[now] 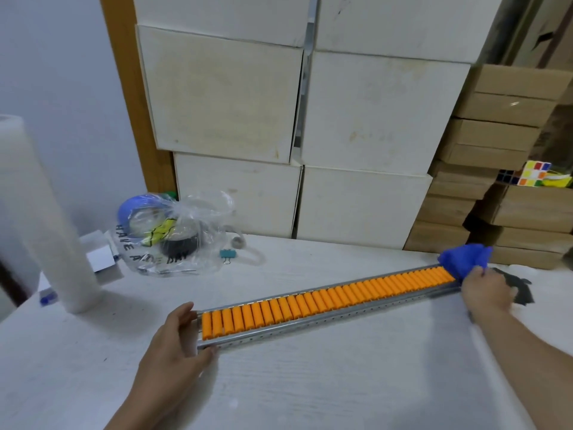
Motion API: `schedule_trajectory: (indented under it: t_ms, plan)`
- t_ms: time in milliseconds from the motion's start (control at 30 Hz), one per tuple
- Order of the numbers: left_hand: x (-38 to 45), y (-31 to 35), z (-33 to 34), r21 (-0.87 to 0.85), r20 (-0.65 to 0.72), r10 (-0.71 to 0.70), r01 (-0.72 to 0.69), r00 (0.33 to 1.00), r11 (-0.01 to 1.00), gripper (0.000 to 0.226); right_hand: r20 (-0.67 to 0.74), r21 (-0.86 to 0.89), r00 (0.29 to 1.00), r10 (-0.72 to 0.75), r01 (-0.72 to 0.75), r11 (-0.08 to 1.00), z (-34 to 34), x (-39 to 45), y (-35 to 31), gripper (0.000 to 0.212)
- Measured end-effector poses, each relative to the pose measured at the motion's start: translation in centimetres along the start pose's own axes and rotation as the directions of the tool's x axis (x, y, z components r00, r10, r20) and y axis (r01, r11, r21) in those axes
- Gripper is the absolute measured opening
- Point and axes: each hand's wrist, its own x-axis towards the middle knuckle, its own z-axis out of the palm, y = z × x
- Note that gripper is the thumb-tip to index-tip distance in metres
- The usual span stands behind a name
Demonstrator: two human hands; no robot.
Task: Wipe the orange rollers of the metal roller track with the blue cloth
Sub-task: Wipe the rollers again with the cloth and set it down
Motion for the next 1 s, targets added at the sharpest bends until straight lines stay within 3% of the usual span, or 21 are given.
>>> schedule_trajectory:
  t_ms: [100,200,267,367,467,500,567,733,1000]
  plan:
    - [0.0,0.2,0.0,0.017,-0.011,-0.01,0.01,1.0,1.0,0.082,-0.044,0.317,0.983,-0.179,0.184,0.93,-0.4,-6.0,-5.0,0.035]
    - [-0.3,0.7,0.0,0.017,-0.003,0.007,-0.007,1.0,1.0,0.082,0.102,0.502,0.935,-0.34,0.247,0.829,0.0,-14.0,-9.6,0.028]
    - [-0.4,0.8,-0.1,-0.001,-0.002,0.011,-0.011,1.0,1.0,0.083,0.233,0.567,0.856,-0.461,0.266,0.779,0.7,-19.4,-11.4,0.023]
    - [-0.7,1.1,-0.2,-0.044,0.006,0.009,-0.008,1.0,0.999,0.086,0.352,0.634,0.617,-0.704,0.396,0.664,2.4,-26.7,-13.0,0.031]
    - [-1.0,1.7,0.0,-0.174,0.013,-0.024,0.026,1.0,0.984,0.087,0.327,0.579,0.254,-0.91,0.708,0.405,5.1,-32.3,-13.9,0.039]
    - [-1.0,1.8,0.0,-0.23,0.017,-0.055,0.057,0.998,0.971,0.087,0.34,0.534,0.13,-0.931,0.788,0.305,6.2,-33.6,-14.0,0.038]
    - [-0.8,1.6,-0.1,-0.259,0.03,-0.09,0.094,0.996,0.961,0.093,0.404,0.474,-0.002,-0.915,0.856,0.207,7.5,-34.9,-13.9,0.039]
    - [-0.4,1.0,-0.3,-0.204,0.042,-0.099,0.105,0.994,0.973,0.099,0.386,0.407,0.04,-0.921,0.889,0.209,7.7,-33.3,-12.6,0.025]
    - [-0.9,1.2,0.1,-0.136,-0.009,-0.001,0.0,1.0,0.991,0.088,0.437,0.301,0.271,-0.858,0.855,0.423,5.5,-26.5,-9.0,0.042]
